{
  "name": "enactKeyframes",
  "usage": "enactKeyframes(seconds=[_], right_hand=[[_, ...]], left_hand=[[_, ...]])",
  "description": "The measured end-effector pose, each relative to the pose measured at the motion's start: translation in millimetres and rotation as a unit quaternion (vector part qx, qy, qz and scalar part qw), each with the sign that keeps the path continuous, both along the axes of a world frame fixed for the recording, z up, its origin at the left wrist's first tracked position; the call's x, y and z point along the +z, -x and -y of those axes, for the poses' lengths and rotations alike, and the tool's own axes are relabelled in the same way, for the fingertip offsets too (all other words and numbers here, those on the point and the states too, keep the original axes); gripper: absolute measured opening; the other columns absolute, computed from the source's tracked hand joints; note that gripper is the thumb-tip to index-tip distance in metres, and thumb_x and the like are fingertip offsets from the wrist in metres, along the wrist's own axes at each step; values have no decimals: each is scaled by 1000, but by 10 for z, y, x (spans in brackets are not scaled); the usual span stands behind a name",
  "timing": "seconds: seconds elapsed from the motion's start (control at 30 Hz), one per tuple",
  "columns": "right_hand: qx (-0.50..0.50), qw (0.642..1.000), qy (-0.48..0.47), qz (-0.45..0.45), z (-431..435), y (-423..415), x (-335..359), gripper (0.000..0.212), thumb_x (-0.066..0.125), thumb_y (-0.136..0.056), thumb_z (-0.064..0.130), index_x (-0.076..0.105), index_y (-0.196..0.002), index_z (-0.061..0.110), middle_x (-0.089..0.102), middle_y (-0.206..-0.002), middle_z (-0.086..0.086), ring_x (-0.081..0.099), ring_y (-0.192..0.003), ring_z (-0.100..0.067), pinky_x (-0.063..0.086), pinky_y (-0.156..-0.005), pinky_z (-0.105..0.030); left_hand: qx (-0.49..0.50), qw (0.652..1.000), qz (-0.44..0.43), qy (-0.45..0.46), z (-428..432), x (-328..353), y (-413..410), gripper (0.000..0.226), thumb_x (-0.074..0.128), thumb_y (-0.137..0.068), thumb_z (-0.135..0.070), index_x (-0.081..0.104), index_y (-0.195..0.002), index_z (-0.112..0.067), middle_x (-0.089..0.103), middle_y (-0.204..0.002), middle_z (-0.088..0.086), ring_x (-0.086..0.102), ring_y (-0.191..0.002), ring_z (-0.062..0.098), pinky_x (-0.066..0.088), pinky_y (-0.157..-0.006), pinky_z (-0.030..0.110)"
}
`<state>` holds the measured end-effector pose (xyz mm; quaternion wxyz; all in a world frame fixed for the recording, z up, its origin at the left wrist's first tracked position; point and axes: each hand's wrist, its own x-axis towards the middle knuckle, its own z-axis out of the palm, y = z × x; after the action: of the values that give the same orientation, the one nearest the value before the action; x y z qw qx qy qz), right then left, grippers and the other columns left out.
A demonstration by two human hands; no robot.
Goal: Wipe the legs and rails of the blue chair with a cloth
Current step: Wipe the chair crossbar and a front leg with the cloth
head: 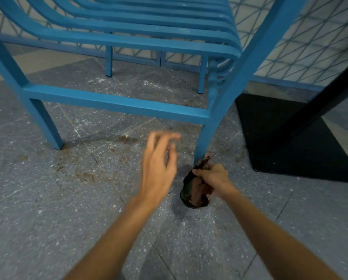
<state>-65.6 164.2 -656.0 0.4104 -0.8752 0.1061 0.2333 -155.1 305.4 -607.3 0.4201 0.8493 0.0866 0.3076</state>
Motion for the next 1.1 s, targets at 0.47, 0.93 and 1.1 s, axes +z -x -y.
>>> enactKeyframes(seconds=[0.47,0.93,1.1], right_hand=[[175,956,-178,-155,-108,9,956,35,45,-99,22,56,-126,2,59,-128,-14,59,-115,-29,49,-98,-38],[235,971,-32,17,516,-435,478,26,55,-94,15,60,-118,23,67,-105,-1,66,-94,-15,51,-79,-31],[251,966,-55,16,420,-350,331,32,50,-91,0,58,-118,14,65,-110,-12,61,-92,-22,48,-77,-34]], left_hand=[[-59,800,-359,477,165,-357,-167,28,61,-87,-42,68,-103,-19,74,-92,2,68,-80,15,51,-67,27],[104,832,-285,464,530,-1028,-737,43,51,-85,2,53,-118,-26,68,-89,14,63,-60,26,49,-43,24],[-15,821,-315,475,776,-1031,-661,54,37,-89,10,45,-133,-20,58,-72,9,53,-42,15,41,-38,26]])
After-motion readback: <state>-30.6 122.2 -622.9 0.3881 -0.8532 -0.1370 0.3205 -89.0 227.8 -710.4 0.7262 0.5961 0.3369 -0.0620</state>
